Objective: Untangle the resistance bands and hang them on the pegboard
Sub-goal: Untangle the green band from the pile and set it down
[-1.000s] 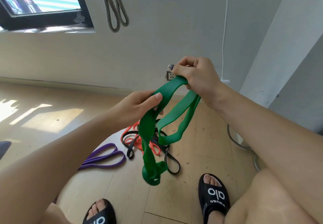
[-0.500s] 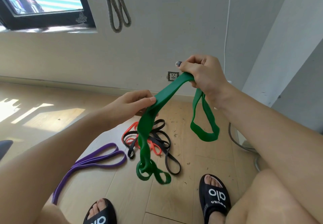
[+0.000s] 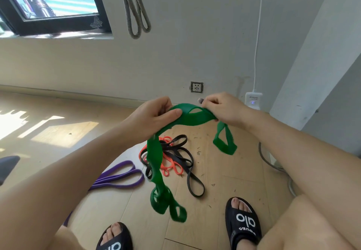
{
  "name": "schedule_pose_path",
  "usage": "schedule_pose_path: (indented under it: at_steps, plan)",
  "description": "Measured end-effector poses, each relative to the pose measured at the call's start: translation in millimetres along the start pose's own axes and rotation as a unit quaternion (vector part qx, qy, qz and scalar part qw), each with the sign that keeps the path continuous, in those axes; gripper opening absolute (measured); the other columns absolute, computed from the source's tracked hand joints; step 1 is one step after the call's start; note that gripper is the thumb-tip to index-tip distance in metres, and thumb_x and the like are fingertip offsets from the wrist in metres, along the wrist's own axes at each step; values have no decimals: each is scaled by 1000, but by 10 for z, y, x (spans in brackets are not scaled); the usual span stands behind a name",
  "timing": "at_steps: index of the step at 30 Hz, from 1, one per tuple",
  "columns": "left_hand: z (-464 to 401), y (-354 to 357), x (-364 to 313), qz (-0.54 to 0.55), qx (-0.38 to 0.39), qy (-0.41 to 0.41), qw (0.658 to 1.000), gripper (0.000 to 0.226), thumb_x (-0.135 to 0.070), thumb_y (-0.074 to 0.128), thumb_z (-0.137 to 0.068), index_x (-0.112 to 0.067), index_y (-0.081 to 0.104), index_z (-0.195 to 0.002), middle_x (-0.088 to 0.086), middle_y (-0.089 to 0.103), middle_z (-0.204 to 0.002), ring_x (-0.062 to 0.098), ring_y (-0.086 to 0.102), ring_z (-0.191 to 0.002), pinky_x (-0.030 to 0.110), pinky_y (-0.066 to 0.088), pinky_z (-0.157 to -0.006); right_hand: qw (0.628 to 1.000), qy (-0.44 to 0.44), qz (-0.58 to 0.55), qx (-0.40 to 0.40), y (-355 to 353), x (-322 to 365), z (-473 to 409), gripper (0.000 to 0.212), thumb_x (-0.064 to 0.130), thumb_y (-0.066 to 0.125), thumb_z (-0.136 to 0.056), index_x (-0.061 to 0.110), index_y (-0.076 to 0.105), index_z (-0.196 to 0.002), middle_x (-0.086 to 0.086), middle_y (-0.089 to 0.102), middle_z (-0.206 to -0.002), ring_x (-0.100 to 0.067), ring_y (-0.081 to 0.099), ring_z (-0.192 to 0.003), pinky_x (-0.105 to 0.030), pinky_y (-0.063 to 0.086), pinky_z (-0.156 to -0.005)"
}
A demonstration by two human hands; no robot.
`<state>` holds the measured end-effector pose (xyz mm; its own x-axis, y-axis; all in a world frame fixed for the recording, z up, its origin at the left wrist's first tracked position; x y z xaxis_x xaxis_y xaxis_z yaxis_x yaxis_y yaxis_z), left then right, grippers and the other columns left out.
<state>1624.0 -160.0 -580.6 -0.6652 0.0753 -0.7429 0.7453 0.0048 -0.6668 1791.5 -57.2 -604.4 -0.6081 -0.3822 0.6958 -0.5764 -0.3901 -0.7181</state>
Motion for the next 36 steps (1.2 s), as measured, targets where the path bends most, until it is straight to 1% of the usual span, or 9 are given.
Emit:
schedule_pose_path:
  at_steps: [3,7,11,15,19,22,27,33,36]
  plan:
    - [26,51,-37,68,43,-12,997,25,-26,54,-103,-2,52,-98,2,75,-79,15,67,-69,33,57,-67,991,58,-104,59,143,30,34,57,52,32,-108,9,69,-97,-6,64,-89,-20,60,-84,-30,44,-77]
    - [75,147,-103,137,102,-25,985,17,-16,51,-105,0,49,-100,1,75,-80,12,71,-72,22,56,-62,981,45,-135,130,311,99,67,64,63,29,-104,12,66,-101,-7,64,-88,-21,60,-83,-35,48,-87]
    - [78,132,-61,246,97,-50,963,7,-5,52,-102,-3,49,-97,14,73,-80,19,73,-73,22,56,-59,985,4,-122,124,359,196,86,58,66,40,-100,18,61,-77,2,56,-71,-15,52,-68,-32,42,-75]
    - [57,76,90,167,76,-50,982,15,-11,61,-99,0,52,-93,14,65,-75,20,63,-64,22,50,-54,983,-37,-135,121,348,289,125,52,60,49,-101,12,60,-85,-4,45,-76,-17,46,-70,-31,38,-69]
    - [73,91,80,180,69,-40,980,25,-22,56,-101,3,54,-95,10,67,-76,15,68,-66,19,51,-58,982,-51,-160,84,282,388,123,46,49,60,-100,8,64,-77,4,47,-63,-10,46,-60,-22,37,-61]
    - [92,179,60,259,107,-48,959,33,-30,46,-104,0,60,-106,12,71,-93,22,73,-90,27,58,-81,975,-68,-207,47,133,500,101,34,37,66,-97,10,62,-77,-5,44,-68,-12,43,-59,-24,35,-60]
    - [118,288,123,162,143,-33,976,32,-36,38,-107,-22,67,-104,-10,69,-90,12,69,-96,28,55,-95,951,-54,-297,-68,-194,423,110,48,29,72,-87,-15,55,-79,-10,39,-72,-14,38,-56,-27,33,-60]
    - [81,131,225,135,72,-55,987,48,-57,50,-94,-15,72,-98,0,66,-78,15,62,-72,26,49,-71,947,-34,-292,-131,-324,312,123,54,35,74,-82,-12,50,-74,-11,39,-73,-19,39,-64,-34,34,-71]
    - [51,98,231,152,46,-37,987,52,-51,60,-95,1,57,-94,4,61,-72,20,55,-65,26,45,-61,945,-20,-296,-138,-317,290,101,56,38,74,-81,-14,52,-79,-12,41,-75,-17,39,-58,-38,34,-74]
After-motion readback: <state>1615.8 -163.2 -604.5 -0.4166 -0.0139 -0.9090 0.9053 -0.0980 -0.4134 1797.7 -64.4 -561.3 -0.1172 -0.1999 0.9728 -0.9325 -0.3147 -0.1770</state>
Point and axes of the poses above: each hand's wrist, its own z-axis away from the middle knuckle, its own y-axis out of the palm, x = y × z, the point moved 7 cm from there along -z, towards the middle knuckle
